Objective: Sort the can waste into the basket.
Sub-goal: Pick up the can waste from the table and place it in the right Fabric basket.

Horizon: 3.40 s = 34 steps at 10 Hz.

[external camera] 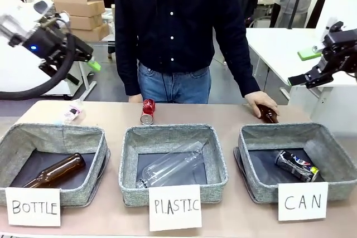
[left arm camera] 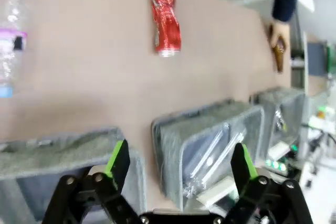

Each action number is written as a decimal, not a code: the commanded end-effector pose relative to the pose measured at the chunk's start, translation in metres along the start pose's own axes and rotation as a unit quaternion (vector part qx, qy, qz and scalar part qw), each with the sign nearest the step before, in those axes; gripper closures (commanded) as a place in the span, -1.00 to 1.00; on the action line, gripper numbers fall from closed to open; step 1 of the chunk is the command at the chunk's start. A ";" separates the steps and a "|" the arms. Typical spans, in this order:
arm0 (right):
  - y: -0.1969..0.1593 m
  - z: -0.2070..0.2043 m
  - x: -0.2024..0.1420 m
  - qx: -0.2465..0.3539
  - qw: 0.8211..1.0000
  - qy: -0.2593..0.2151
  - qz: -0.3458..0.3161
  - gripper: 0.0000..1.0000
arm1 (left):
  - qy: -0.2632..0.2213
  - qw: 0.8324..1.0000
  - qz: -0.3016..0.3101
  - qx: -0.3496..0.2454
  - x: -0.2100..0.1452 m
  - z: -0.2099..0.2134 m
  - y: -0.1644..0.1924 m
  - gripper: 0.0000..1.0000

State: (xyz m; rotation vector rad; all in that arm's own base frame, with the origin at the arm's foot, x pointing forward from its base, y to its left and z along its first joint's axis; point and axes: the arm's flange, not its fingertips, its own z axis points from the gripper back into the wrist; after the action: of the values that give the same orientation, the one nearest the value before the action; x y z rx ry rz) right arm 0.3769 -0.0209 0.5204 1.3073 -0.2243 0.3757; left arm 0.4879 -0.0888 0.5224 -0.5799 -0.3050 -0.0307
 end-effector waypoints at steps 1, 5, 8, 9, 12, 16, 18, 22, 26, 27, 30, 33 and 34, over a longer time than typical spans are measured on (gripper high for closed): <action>0.004 0.002 0.001 -0.001 1.000 0.007 -0.004 -1.00 | -0.024 0.996 0.054 0.071 0.065 -0.062 -0.026 -1.00; 0.004 0.002 0.001 -0.001 1.000 0.007 -0.004 -1.00 | -0.004 0.985 0.116 0.131 0.135 -0.192 -0.034 -1.00; 0.004 0.002 0.001 -0.001 1.000 0.007 -0.004 -1.00 | 0.009 0.983 0.131 0.131 0.135 -0.266 -0.003 -1.00; 0.004 0.002 0.001 -0.001 1.000 0.007 -0.004 -1.00 | 0.036 0.982 0.127 0.134 0.132 -0.276 -0.001 -1.00; 0.004 0.002 0.001 -0.001 1.000 0.007 -0.004 -1.00 | 0.088 0.980 0.119 0.132 0.117 -0.272 -0.006 -1.00; 0.004 0.002 0.001 -0.001 1.000 0.007 -0.004 -1.00 | 0.161 0.982 0.058 0.081 0.093 -0.226 -0.018 -1.00; 0.004 0.002 0.001 -0.001 1.000 0.007 -0.004 -1.00 | 0.178 0.977 0.044 0.109 0.100 -0.264 -0.009 -1.00; 0.004 0.002 0.001 -0.001 1.000 0.007 -0.004 -1.00 | 0.156 0.979 0.023 0.126 0.107 -0.293 -0.005 -0.73; 0.004 0.002 0.001 -0.001 1.000 0.007 -0.004 -1.00 | 0.123 0.982 0.023 0.142 0.111 -0.300 -0.009 1.00; 0.004 0.002 0.001 -0.001 1.000 0.007 -0.004 -1.00 | 0.126 0.981 0.025 0.146 0.111 -0.301 -0.008 1.00; 0.004 0.002 0.001 -0.001 1.000 0.007 -0.004 -1.00 | 0.126 0.981 0.033 0.146 0.111 -0.299 -0.008 1.00; 0.004 0.002 0.001 -0.001 1.000 0.007 -0.004 -1.00 | 0.151 0.983 0.031 0.102 0.083 -0.198 -0.030 1.00; 0.004 0.002 0.001 -0.001 1.000 0.007 -0.004 -1.00 | 0.159 0.985 0.005 0.064 0.057 -0.138 -0.035 1.00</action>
State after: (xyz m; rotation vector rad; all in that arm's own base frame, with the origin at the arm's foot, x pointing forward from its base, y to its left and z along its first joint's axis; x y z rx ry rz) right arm 0.3769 -0.0209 0.5207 1.3069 -0.2237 0.3761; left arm 0.6365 -0.2283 0.4046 -0.3736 -0.0137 -0.0337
